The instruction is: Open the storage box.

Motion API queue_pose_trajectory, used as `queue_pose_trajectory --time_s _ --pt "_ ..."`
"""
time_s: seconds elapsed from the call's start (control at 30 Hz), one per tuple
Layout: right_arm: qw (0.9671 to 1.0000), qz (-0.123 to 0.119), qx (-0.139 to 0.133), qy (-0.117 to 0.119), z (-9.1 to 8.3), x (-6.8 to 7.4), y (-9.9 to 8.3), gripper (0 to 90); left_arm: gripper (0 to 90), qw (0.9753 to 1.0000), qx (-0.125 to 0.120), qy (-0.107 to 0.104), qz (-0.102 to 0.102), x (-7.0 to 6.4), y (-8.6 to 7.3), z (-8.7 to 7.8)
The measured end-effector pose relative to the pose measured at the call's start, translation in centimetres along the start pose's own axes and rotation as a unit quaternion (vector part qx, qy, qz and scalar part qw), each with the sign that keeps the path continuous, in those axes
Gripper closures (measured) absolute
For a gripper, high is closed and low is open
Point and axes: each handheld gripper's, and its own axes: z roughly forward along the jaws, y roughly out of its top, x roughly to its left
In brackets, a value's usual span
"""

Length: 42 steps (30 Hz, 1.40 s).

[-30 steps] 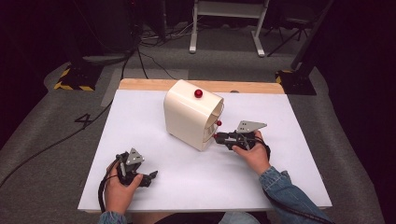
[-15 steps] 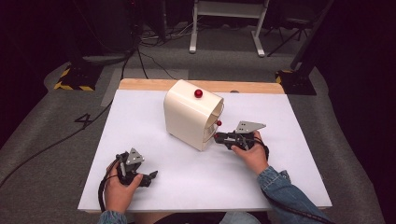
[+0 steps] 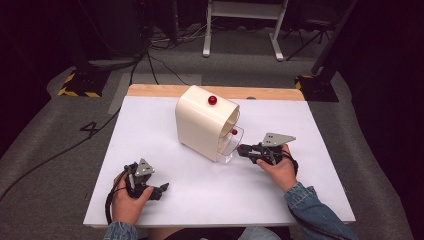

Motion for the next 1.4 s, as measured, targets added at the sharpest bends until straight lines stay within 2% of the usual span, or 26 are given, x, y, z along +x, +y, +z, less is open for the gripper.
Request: queue_pose_trajectory --time_s 0.4,0.63,1.1,1.27,1.4 --pt "0.9998 0.000 -0.001 -0.018 -3.1 0.7 -0.9 74.2 10.3 1.0000 0.000 0.000 0.000 0.0 0.0 0.0" --pt "0.9996 0.001 0.003 -0.027 -4.3 0.9 -1.3 74.2 10.3 1.0000 0.000 -0.002 -0.002 0.0 0.0 0.0" --pt "0.9994 0.002 0.022 -0.027 -4.5 0.9 -2.3 74.0 10.3 1.0000 0.000 -0.004 -0.005 0.0 0.0 0.0" --pt "0.9992 0.009 0.031 -0.025 -4.5 0.8 -2.8 73.5 10.3 1.0000 0.000 -0.002 -0.002 0.0 0.0 0.0" --pt "0.9985 0.014 0.039 -0.035 -4.9 0.7 -3.1 69.7 10.3 1.0000 0.000 -0.003 -0.002 0.0 0.0 0.0"
